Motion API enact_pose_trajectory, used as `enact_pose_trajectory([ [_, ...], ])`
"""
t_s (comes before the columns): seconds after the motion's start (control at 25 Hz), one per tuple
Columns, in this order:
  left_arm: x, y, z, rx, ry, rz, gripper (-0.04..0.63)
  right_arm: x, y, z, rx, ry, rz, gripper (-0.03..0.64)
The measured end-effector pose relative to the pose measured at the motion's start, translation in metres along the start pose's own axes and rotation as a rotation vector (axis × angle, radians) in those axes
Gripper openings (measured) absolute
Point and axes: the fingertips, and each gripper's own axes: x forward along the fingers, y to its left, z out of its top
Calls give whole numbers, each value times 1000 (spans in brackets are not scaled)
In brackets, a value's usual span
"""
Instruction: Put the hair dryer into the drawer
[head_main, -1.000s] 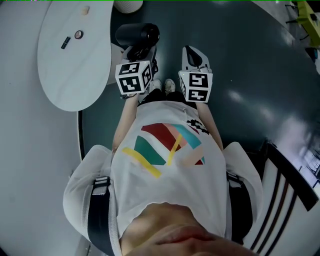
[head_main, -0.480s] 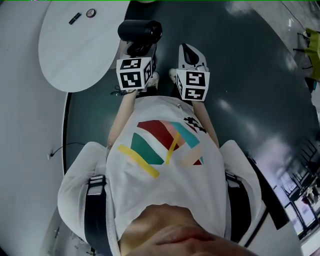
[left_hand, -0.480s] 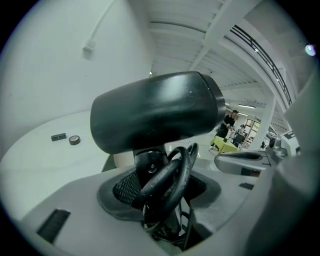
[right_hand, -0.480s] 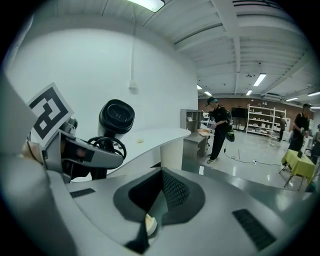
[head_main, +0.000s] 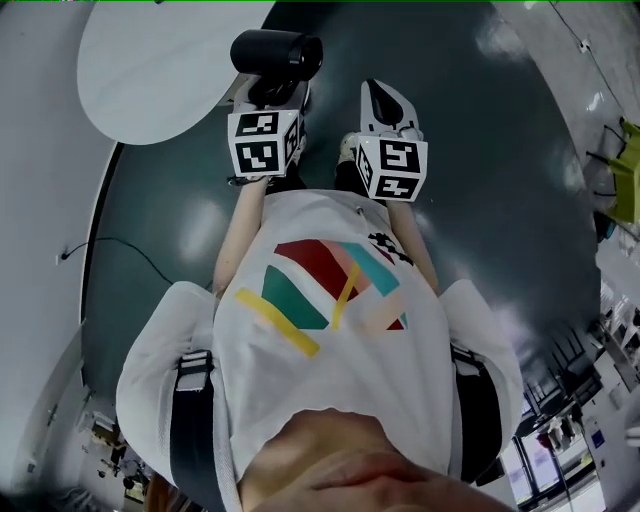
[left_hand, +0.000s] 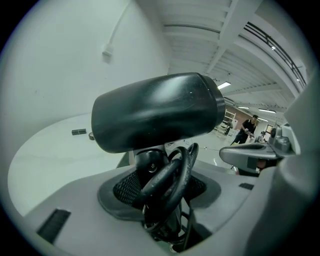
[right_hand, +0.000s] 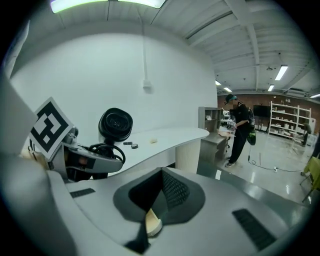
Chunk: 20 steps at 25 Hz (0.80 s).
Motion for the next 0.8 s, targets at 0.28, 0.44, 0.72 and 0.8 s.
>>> enact_pose_trajectory([
  [0.28,3,12,-30,-140,-4,160,225,29,3,-7,-104,22,196,9],
  [0.44,-3,36,-65,-266,11,266,225,54,30,-24,-173,71,325,9],
  [0.72,32,67,-165,-362,40,347,225,111,61,-89,-233,40,415,9],
  [0.8,44,76,-203,-360,52,357,225,132,78,-121,-264,32,435,10],
])
